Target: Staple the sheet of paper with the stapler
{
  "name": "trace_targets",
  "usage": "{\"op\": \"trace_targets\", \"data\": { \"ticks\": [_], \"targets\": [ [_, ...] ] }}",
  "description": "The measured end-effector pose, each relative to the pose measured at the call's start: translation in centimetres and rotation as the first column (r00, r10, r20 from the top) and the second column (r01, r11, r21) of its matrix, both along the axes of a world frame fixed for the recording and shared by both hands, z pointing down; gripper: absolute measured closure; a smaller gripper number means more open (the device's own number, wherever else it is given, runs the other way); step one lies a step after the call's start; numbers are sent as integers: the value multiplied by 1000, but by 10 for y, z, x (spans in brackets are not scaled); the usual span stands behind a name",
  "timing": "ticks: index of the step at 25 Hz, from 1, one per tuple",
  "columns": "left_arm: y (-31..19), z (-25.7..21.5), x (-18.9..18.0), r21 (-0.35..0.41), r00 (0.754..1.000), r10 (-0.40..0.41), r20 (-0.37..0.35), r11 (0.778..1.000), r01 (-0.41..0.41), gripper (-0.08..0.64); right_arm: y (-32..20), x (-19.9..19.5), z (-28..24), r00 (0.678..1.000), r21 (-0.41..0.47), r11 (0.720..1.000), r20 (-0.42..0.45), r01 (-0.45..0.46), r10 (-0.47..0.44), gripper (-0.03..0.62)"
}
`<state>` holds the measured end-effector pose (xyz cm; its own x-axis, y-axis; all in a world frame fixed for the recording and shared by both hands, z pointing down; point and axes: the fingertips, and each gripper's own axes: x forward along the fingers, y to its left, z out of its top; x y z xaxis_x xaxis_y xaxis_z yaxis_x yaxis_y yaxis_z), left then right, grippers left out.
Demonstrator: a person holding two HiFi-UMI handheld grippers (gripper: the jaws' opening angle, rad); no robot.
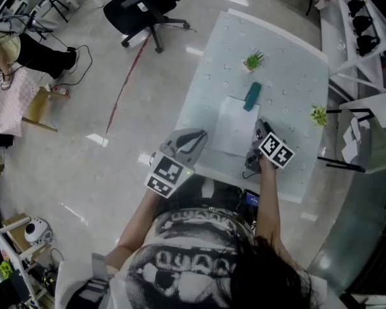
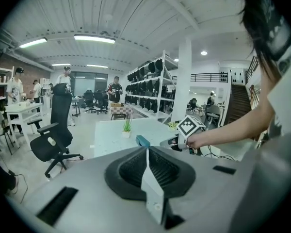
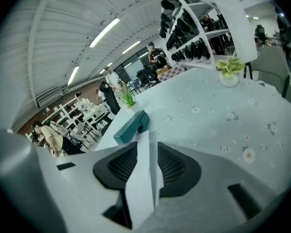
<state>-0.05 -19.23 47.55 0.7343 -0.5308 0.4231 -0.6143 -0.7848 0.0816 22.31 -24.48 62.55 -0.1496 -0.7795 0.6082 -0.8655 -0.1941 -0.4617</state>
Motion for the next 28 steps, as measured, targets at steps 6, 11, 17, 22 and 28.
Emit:
{"op": "trace_targets", "data": {
  "ticks": [6, 11, 17, 22, 28],
  "targets": [
    [4, 1, 9, -5, 999, 29, -20, 1000, -29, 548, -38, -41, -45, 932, 73, 934, -126, 349, -339, 594],
    [5, 3, 12, -12, 999, 38, -37, 999, -38, 548, -63, -64, -34, 816, -63, 832, -168, 551, -553, 597],
    [5, 7, 14, -22, 998, 20, -56, 1000, -22, 548, -64, -64, -14, 584, -313, 631, -237, 710, -776, 592],
    [-2, 13, 11, -34, 998, 0, -65, 999, -3, 548, -62, -71, 4, 392, -499, 413, -153, 762, -907, 591],
    [-10, 19, 15, -42, 997, 6, -73, 999, -9, 548, -62, -74, 6, 296, -599, 278, -70, 751, -952, 588]
  ]
}}
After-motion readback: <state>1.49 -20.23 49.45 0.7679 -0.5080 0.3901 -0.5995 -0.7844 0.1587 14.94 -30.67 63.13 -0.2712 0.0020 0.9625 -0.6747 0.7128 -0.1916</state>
